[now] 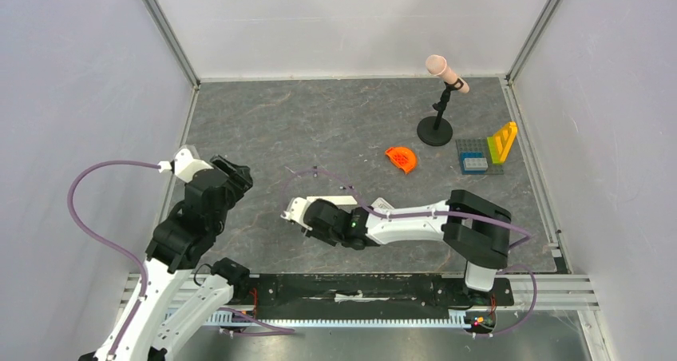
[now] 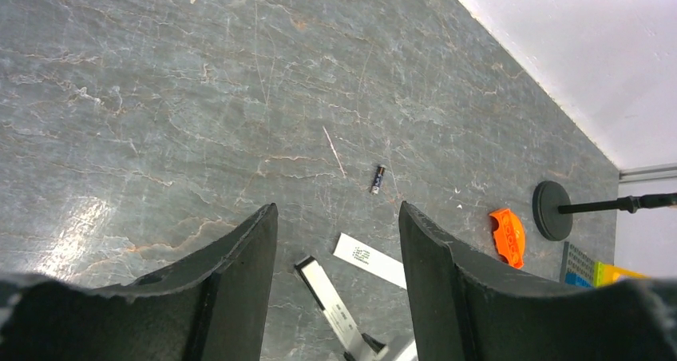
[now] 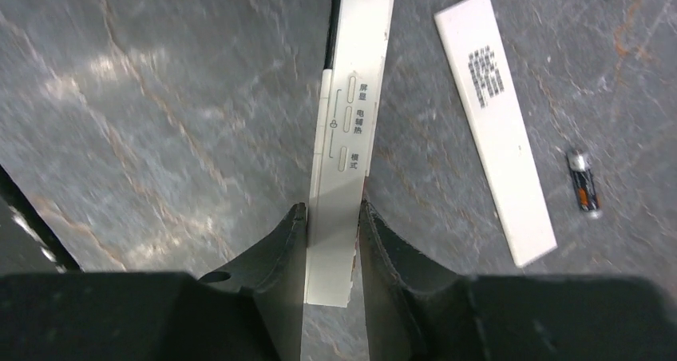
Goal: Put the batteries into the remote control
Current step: Adjust the remote control at the center of the board.
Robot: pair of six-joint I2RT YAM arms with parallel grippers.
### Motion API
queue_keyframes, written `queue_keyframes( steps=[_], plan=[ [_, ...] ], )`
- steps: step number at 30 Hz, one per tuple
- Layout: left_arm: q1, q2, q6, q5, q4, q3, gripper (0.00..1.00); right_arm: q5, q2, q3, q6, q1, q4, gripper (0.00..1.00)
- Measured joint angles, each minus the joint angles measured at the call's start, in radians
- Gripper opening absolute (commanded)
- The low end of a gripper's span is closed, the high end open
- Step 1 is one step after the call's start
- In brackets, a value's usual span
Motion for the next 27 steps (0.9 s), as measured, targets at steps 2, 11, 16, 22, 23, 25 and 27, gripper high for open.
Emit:
queue_keyframes(
  steps=[2,11,16,22,23,25,27],
  plan=[
    [0.000,0.013,0.008,0.008,0.011,0.000,0.63,0.051,-0.024,-0.038,-0.032,0.026,0.012,0.25],
    [0.000,0.059,0.024,0.026,0.062,-0.006,0.63,0.369,-0.064,-0.183,-0.157,0.204,0.089,0.36],
    [0.000,0.068,0.027,0.041,0.085,-0.027,0.63,0.445,-0.064,-0.233,-0.151,0.254,0.094,0.48],
    [0.000,0.078,0.027,0.063,0.102,-0.052,0.63,0.426,-0.117,-0.268,-0.105,0.275,0.086,0.48],
    [0.000,0.080,0.027,0.068,0.108,-0.057,0.63,0.422,-0.124,-0.274,-0.098,0.280,0.085,0.49],
    [0.000,0.083,0.027,0.079,0.117,-0.063,0.63,0.416,-0.131,-0.277,-0.093,0.286,0.082,0.52],
    [0.000,0.087,0.027,0.095,0.126,-0.071,0.63,0.406,-0.132,-0.277,-0.090,0.288,0.080,0.55]
  ],
)
